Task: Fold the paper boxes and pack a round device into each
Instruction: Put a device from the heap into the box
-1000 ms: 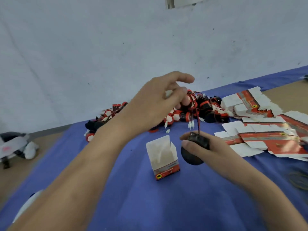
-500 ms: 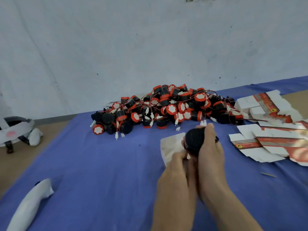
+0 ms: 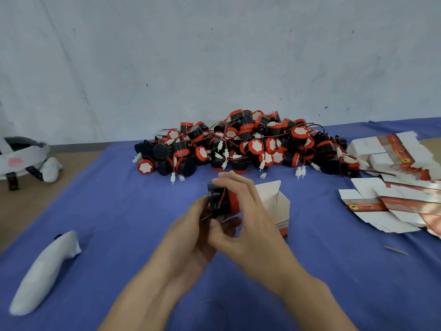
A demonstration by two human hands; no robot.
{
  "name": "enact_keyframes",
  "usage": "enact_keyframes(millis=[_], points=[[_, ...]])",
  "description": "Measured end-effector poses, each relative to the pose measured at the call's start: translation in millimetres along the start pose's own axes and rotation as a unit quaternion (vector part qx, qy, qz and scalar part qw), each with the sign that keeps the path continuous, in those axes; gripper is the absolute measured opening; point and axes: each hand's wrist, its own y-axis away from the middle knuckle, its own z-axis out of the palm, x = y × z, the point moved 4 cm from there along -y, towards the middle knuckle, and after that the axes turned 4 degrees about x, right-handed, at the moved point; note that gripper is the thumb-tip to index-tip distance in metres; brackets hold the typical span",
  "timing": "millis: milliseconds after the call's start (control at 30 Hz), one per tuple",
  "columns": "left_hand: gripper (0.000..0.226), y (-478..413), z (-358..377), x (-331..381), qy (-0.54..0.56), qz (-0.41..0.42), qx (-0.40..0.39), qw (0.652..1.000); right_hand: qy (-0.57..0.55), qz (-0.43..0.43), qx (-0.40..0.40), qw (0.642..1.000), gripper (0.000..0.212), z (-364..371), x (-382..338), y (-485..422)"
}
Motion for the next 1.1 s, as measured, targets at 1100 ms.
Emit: enact_keyframes(millis=[1100], points=[[0.038,-2,15,-11,-0.340,0.325,0.041,0.881,-0.002,0.310,-0.003,0.951,0.033,-66,100,27]])
